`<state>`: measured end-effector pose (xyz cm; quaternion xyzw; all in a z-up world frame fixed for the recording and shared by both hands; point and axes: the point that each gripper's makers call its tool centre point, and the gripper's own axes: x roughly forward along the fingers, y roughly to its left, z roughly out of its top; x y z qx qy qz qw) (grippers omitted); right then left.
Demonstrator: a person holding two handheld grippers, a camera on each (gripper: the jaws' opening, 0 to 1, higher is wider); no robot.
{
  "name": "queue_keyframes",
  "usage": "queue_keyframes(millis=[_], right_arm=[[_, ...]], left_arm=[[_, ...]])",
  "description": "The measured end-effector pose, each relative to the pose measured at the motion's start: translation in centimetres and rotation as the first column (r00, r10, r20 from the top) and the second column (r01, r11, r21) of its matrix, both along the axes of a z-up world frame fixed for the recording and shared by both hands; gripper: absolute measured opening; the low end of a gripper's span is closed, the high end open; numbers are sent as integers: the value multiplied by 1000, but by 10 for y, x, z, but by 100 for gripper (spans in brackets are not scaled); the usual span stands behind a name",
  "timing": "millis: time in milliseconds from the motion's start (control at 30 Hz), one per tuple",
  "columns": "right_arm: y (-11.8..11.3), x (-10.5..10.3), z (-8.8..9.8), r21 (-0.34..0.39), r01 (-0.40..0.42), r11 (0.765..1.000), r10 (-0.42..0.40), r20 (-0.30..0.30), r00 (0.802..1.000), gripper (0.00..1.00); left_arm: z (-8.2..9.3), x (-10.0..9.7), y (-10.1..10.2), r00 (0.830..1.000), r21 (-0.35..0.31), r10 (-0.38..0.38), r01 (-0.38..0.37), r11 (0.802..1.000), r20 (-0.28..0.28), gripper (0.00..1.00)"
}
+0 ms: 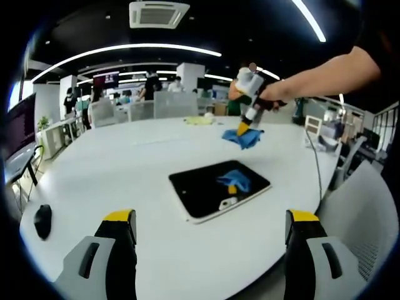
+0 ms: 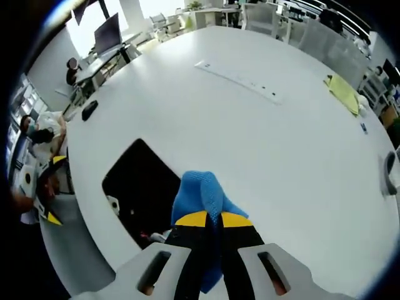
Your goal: Wipe the mirror surface with the cleaning cloth until all visible marks leave the cleaned area.
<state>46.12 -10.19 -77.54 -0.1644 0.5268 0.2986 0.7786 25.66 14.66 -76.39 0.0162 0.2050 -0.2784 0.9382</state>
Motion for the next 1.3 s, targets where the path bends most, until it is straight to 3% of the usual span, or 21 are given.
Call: queue_keyframes(millis=[767,1167,1300], right_arm=[[-86,-25,-8,-60,127,990,-128,-15,992,1],[-93,-33,-12,-57,161,985,-162,-17,987,1],[-92,-32,-22,-71,144,987,-145,-2,989,2]], left_arm=[[-2,-2,-2,1000,12,-7,8,1000,-10,100],[-5,-1,0,1000,19,-7,7,1000,-14,100],[-4,-1,0,1000,18,-4,4,1000,-15,99]])
